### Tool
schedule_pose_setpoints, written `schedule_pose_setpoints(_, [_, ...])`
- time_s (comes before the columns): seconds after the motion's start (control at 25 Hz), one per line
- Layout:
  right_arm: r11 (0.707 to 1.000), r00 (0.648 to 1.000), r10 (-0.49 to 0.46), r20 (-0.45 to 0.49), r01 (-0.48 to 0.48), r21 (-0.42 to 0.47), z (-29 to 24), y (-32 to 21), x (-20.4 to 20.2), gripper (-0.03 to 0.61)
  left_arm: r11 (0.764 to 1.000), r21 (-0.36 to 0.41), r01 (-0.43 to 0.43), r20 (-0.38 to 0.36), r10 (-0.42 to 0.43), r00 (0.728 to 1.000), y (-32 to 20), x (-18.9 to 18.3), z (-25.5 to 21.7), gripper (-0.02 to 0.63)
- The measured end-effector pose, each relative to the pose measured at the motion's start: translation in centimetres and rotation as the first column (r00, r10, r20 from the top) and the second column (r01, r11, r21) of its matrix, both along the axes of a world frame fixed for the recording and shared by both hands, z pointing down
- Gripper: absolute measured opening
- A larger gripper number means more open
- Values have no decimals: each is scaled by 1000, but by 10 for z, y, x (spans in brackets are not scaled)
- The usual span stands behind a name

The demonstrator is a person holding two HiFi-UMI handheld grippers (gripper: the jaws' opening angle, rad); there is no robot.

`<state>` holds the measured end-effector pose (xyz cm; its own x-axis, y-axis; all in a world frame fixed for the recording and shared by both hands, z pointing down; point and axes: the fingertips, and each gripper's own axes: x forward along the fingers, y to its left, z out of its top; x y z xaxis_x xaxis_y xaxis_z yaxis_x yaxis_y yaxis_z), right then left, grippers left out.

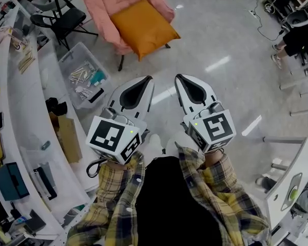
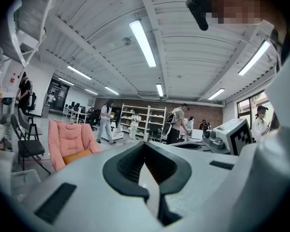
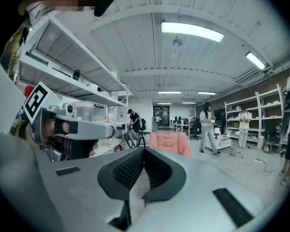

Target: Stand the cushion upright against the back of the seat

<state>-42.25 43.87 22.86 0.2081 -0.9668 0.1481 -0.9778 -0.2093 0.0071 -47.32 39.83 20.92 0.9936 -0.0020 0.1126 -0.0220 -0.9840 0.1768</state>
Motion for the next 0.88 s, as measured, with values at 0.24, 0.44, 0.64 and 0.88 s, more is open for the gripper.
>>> schedule_pose_setpoints(0.24, [1000, 1000, 24, 5, -24, -17, 7, 2, 1, 18, 1000, -17, -10, 17, 10, 1000, -3, -1, 10, 5])
schedule_pose_setpoints(0.44, [999, 1000, 7, 15, -6, -32, 16, -6, 11, 18, 999, -30, 14, 19, -13, 1000, -14, 9, 16, 5])
schedule_pose_setpoints(0.64, [999, 1000, -16, 22, 17, -37, 20, -21, 32, 18, 998, -35, 54, 28, -53, 998, -31, 24, 22, 5])
schedule_pose_setpoints(0.88, [998, 998, -53, 42, 55, -42, 31, -49, 86, 18, 994, -38, 104, 51, -102, 993, -57, 71, 33, 5])
